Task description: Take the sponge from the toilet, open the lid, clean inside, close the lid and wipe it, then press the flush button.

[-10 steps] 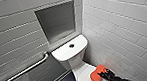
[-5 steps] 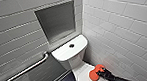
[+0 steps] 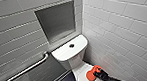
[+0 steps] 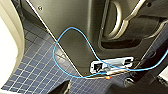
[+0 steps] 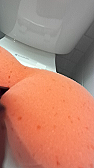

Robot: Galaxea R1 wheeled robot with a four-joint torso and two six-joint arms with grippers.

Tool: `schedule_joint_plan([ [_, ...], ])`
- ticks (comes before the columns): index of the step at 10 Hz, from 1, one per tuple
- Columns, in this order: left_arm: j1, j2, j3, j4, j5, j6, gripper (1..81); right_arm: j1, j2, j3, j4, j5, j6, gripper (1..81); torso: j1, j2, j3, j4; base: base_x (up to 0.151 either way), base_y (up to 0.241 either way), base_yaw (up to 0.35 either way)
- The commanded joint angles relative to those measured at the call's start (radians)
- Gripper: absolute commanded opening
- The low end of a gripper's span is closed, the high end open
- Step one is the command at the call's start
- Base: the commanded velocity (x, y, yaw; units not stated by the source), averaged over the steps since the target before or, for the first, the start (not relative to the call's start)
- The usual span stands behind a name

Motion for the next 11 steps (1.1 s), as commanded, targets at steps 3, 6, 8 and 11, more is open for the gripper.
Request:
schedule_joint_plan([
  [3, 0.023, -0.025, 0.004, -0.011, 0.088, 0.007, 81.1, 0.044, -0.023, -0.061, 0.016, 0.045, 0.082, 1.0, 0.0, 0.0, 0.0, 0.0, 0.0, 0.0, 0.0],
  [6, 0.025, -0.018, 0.004, -0.01, 0.088, 0.007, 81.1, 0.021, -0.132, 0.088, 0.01, 0.046, 0.086, 1.0, 0.0, 0.0, 0.0, 0.0, 0.0, 0.0, 0.0],
  [8, 0.025, -0.022, 0.004, -0.01, 0.088, 0.007, 81.1, -0.015, -0.201, 0.191, 0.011, 0.068, 0.086, 1.0, 0.0, 0.0, 0.0, 0.0, 0.0, 0.0, 0.0],
  [11, 0.025, -0.025, 0.004, -0.01, 0.088, 0.007, 81.1, -0.112, -0.212, 0.192, 0.013, 0.146, 0.122, 1.0, 0.0, 0.0, 0.0, 0.0, 0.0, 0.0, 0.0],
])
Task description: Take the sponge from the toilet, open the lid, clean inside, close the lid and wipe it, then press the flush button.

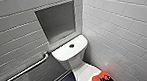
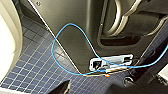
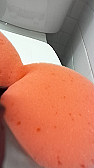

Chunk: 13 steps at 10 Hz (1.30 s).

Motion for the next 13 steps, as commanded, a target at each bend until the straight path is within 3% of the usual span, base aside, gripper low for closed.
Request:
schedule_joint_plan([
  [1, 0.018, -0.026, 0.004, -0.01, 0.088, 0.007, 81.1, -0.009, -0.031, 0.015, 0.011, -0.02, 0.032, 1.0, 0.0, 0.0, 0.0, 0.0, 0.0, 0.0, 0.0],
  [3, 0.018, -0.024, 0.004, -0.01, 0.088, 0.007, 81.1, -0.048, -0.082, 0.079, 0.008, -0.003, 0.035, 1.0, 0.0, 0.0, 0.0, 0.0, 0.0, 0.0, 0.0],
  [6, 0.019, -0.015, 0.004, -0.002, 0.088, 0.007, 81.1, -0.099, -0.244, 0.333, 0.006, 0.066, 0.034, 1.0, 0.0, 0.0, 0.0, 0.0, 0.0, 0.0, 0.0],
  [13, 0.019, -0.026, 0.008, -0.002, 0.088, 0.007, 81.1, -0.346, -0.296, 0.391, 0.032, 0.285, 0.054, 1.0, 0.0, 0.0, 0.0, 0.0, 0.0, 0.0, 0.0],
])
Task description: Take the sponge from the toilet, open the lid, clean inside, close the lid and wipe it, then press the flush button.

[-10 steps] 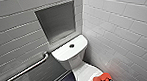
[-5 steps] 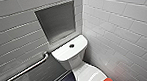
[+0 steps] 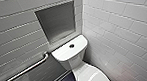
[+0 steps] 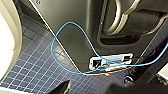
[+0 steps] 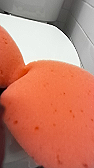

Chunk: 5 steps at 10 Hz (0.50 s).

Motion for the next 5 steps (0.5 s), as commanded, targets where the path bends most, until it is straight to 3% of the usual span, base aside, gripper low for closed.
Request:
schedule_joint_plan([
  [1, 0.014, -0.021, 0.004, -0.002, 0.088, 0.007, 81.1, -0.094, -0.076, 0.055, 0.033, -0.031, 0.019, 1.0, 0.0, 0.0, 0.0, 0.0, 0.0, 0.0, 0.0],
  [5, 0.011, -0.012, 0.006, 0.0, 0.086, 0.008, 81.1, -0.258, -0.135, 0.129, 0.012, 0.032, 0.016, 1.0, 0.0, 0.0, 0.0, 0.0, 0.0, 0.0, 0.0],
])
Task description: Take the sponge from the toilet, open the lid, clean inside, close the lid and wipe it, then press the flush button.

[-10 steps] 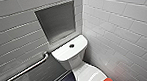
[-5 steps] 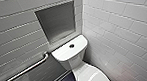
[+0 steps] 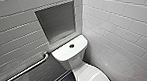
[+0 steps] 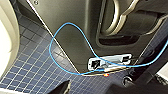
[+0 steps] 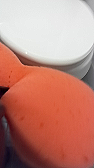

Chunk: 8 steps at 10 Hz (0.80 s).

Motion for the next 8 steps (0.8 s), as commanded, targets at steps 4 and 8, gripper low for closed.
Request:
schedule_joint_plan([
  [4, 0.005, -0.009, 0.004, 0.0, 0.084, 0.008, 81.1, -0.178, -0.073, 0.171, -0.161, 0.073, -0.003, 1.0, 0.0, 0.0, 0.0, 0.0, 0.0, 0.0, 0.0],
  [8, 0.0, 0.002, 0.004, 0.017, 0.084, 0.008, 81.1, -0.082, -0.291, 0.641, -0.153, 0.078, -0.195, 1.0, 0.0, 0.0, 0.0, 0.0, 0.0, 0.0, 0.0],
])
